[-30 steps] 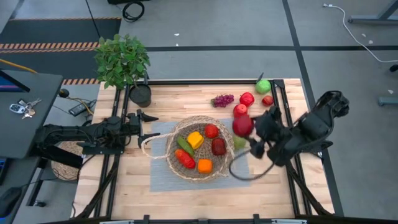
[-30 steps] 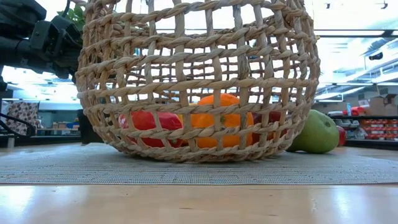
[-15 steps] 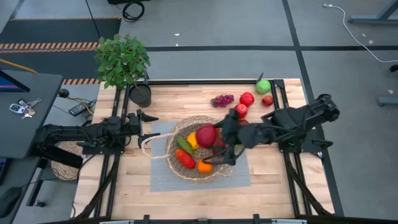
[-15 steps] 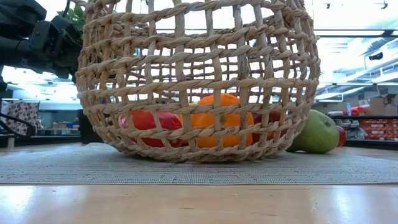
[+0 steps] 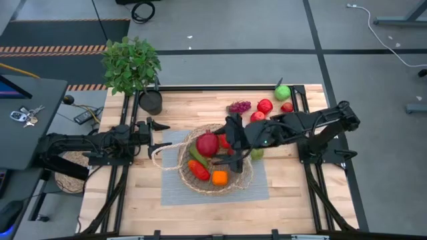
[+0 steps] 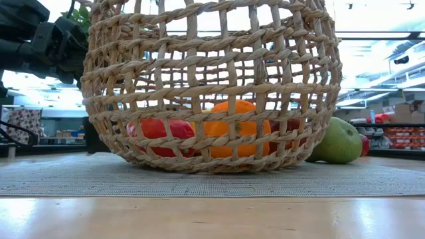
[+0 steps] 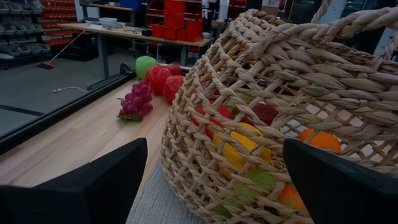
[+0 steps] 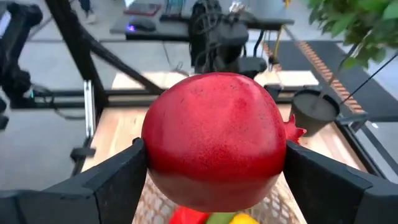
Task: Build produce basket
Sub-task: Put the pomegranate into the basket
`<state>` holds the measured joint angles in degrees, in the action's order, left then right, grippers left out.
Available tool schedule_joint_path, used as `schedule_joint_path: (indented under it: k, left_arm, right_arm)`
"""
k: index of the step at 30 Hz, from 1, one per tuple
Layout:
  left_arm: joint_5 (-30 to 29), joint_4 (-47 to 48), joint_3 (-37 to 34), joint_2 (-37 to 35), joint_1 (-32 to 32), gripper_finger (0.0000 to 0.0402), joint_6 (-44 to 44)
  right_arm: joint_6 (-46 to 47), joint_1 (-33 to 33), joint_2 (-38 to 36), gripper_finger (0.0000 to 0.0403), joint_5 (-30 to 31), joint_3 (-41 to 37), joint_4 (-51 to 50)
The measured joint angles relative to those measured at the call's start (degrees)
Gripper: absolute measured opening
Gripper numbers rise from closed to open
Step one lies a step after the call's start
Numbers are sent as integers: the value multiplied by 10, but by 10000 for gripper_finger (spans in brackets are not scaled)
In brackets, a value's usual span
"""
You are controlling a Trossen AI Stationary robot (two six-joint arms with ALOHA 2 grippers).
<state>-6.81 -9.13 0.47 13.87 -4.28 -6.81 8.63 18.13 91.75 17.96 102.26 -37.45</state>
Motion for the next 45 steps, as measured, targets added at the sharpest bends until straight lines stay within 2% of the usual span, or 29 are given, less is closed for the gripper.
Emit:
schedule_joint_path:
  k: [4,11,29,36,45]
  left_arm:
    - [0,0,0,0,0,382,0]
    - [0,0,0,0,0,382,0]
    - [0,1,0,0,0,382,0]
    - [0,0,0,0,0,382,0]
    - [0,1,0,0,0,382,0]
  right_arm:
    - [-31,1,16,352,-19,-1,-24]
    - [-125,5,45,352,-8,0,-31]
    - [-534,9,96,352,46,-1,-50]
    - [-583,9,104,352,47,-1,-69]
    - [-549,6,140,352,-12,-2,-74]
